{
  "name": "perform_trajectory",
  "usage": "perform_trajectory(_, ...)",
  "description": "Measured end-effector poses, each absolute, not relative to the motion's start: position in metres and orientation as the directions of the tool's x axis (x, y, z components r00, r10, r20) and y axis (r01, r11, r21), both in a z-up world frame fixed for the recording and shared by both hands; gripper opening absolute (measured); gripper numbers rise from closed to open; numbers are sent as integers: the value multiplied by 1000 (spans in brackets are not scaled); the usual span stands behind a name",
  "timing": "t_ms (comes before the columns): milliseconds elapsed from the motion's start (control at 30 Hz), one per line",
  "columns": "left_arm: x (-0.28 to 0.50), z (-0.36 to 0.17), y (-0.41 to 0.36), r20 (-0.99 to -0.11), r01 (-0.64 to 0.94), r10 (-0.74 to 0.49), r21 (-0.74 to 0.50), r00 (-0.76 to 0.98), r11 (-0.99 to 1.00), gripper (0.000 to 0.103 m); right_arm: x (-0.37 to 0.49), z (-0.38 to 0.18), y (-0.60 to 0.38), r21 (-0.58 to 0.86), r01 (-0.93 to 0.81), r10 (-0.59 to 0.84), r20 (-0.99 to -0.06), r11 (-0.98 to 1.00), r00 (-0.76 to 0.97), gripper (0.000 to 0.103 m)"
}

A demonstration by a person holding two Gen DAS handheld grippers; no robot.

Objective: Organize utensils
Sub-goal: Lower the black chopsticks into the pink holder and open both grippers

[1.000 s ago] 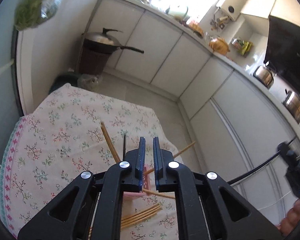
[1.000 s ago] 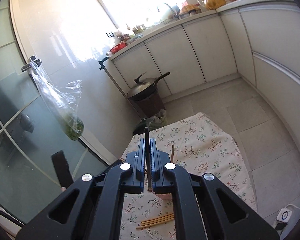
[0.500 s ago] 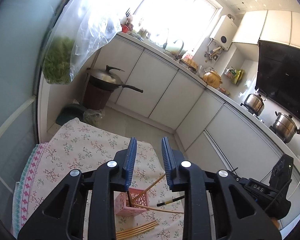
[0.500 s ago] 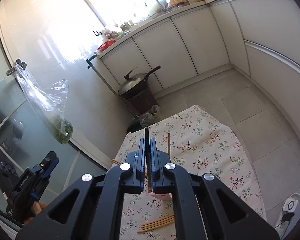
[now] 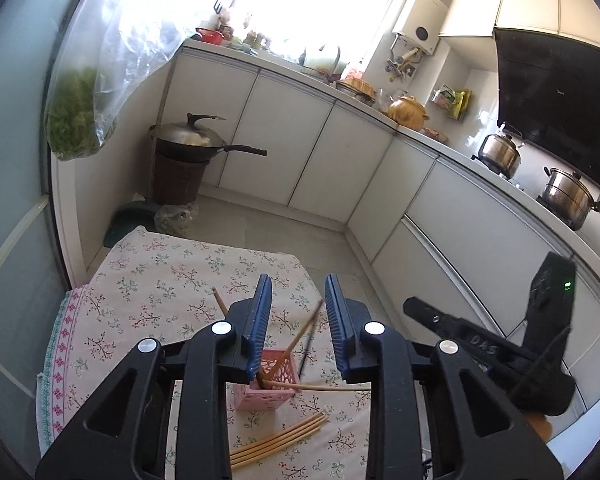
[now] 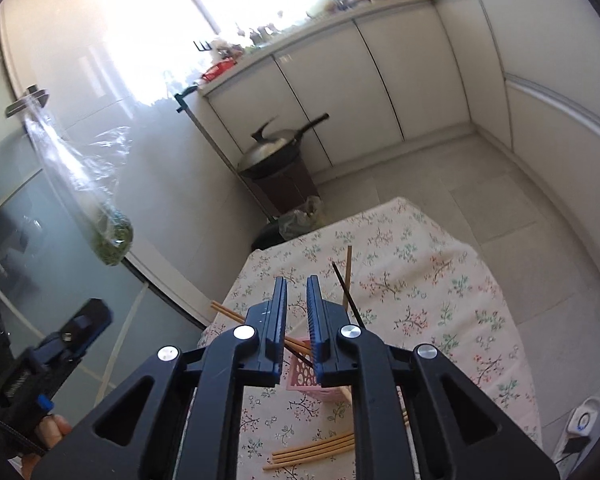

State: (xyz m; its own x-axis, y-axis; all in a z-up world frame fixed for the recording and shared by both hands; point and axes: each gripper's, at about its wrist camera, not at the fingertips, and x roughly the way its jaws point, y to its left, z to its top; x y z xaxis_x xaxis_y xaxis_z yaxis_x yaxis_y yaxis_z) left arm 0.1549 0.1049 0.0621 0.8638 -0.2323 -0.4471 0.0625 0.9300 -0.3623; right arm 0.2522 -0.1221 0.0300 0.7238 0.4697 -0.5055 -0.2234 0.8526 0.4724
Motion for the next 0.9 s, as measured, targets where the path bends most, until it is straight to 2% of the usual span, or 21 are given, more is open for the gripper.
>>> perform_trajectory(267, 144, 74, 117, -414, 52, -221, -380, 883, 923, 29, 245, 40, -135, 429, -222, 442, -526, 875, 726, 14)
perform_trajectory(300, 144, 74, 120, -414, 51, -221, -384, 883, 922, 30, 249, 37, -137, 420, -232, 446, -537, 878, 716, 17)
perform_trajectory(367, 143, 75, 125, -414, 48, -221, -388, 883, 921, 32, 266, 22, -137, 436, -289, 511, -576, 852, 638, 41)
perform_trajectory(433, 144, 75, 129, -414, 43, -217, -390, 884, 920, 33, 283, 1, -135, 449, -340, 562, -618, 826, 550, 41)
perform_trajectory(567, 150, 69, 136, -428, 25, -211, -399, 879, 916, 36, 305, -32, -119, 314, -443, 522, -693, 840, 498, 41)
perform_trajectory(667, 156, 62, 138, -450, 11, -204, -395, 870, 919, 36, 326, -58, -114, 286, -513, 519, -756, 810, 398, 42)
perform_trajectory(900, 174, 39, 131, -514, -18, -165, -332, 842, 943, 38, 364, -102, -119, 385, -570, 607, -748, 726, 267, 41)
